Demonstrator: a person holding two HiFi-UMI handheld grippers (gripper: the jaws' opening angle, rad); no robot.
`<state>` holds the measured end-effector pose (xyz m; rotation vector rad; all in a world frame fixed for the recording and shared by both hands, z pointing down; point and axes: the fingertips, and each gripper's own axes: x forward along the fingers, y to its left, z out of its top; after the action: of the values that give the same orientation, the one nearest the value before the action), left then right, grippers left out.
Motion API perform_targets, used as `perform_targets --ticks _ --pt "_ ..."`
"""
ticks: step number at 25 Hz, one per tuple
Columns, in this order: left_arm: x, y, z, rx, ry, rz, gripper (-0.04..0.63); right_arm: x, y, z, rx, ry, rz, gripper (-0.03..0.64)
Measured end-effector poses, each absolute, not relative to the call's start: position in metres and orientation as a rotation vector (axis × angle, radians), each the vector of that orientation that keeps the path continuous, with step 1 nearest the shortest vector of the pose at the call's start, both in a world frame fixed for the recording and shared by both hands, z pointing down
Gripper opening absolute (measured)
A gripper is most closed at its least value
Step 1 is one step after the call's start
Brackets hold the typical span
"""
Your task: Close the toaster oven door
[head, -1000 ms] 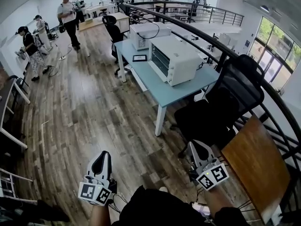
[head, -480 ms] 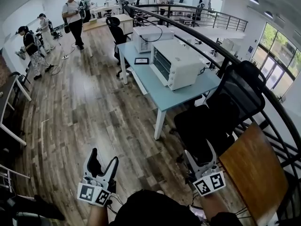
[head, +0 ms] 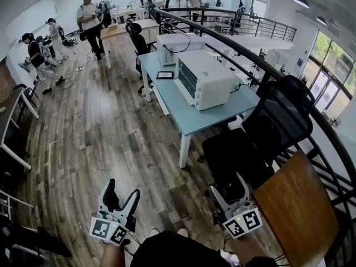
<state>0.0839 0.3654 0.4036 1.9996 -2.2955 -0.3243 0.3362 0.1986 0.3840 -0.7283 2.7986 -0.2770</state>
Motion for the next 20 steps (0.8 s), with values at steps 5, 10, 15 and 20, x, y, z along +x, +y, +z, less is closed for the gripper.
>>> perform_targets --ticks 5,10,15,20 --pt "0.1 0.363 0.404 1.961 -2.336 -0.313 0.391 0.346 0.187 0.391 -0.683 2.815 -0.299 0.382" --pt "0.097 0.363 0.41 1.917 -2.343 -0.294 0.391 0.344 0.175 0.399 -0.661 2.818 -0.338 0.382" --pt "0.088 0.348 0.412 1.916 -2.332 -0.293 0.391 0.335 0.159 0.401 -0.67 2.806 -0.377 0.38" --pt "0.061 0.309 0.415 1.958 -2.307 -0.302 0.391 0.314 0.133 0.403 -0.705 2.809 -0.346 0.38"
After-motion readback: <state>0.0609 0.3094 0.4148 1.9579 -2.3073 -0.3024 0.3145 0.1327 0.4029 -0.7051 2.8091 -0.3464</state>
